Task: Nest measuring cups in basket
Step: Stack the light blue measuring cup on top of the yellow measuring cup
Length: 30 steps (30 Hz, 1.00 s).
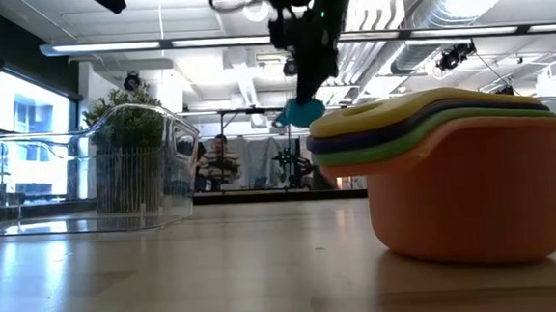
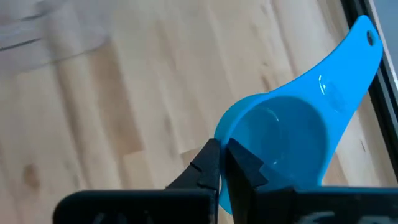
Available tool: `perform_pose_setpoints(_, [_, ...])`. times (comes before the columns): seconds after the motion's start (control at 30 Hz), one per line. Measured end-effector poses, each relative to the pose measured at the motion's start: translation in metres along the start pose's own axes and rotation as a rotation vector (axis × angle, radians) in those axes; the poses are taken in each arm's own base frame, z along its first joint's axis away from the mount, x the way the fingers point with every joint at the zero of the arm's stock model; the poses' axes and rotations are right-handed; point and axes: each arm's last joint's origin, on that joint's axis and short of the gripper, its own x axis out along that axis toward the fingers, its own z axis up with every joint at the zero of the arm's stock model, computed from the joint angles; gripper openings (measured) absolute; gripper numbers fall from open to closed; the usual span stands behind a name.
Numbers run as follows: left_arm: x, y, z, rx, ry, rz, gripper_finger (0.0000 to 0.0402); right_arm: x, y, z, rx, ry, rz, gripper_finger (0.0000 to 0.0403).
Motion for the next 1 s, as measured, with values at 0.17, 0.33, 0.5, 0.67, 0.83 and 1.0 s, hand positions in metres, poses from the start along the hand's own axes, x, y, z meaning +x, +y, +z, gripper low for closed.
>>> perform_pose_setpoints(0.17, [0.0, -0.002, -0.001, 0.022, 0.032, -0.058, 0.0076, -0.013, 0.039, -0.005, -0.164, -0.008, 0.042, 0.0])
perform_pose_setpoints(0.33, [0.0, -0.002, -0.001, 0.024, 0.036, -0.067, 0.0076, -0.018, 0.084, -0.015, -0.408, 0.022, 0.091, 0.0])
perform_pose_setpoints(0.5, [0.0, -0.003, -0.002, 0.04, 0.049, -0.091, 0.0076, -0.024, 0.131, -0.028, -0.603, 0.017, 0.144, 0.0])
perform_pose_setpoints(0.67, [0.0, -0.003, -0.003, 0.043, 0.076, -0.13, 0.0076, -0.032, 0.173, -0.045, -0.776, 0.002, 0.173, 0.0])
perform_pose_setpoints(0.83, [0.0, -0.004, -0.003, 0.017, 0.091, -0.15, 0.0076, -0.039, 0.203, -0.06, -0.907, -0.016, 0.13, 0.0])
perform_pose_setpoints(1.0, [-0.001, -0.005, -0.004, -0.026, 0.114, -0.184, 0.0076, -0.045, 0.224, -0.073, -1.035, -0.032, 0.141, 0.0])
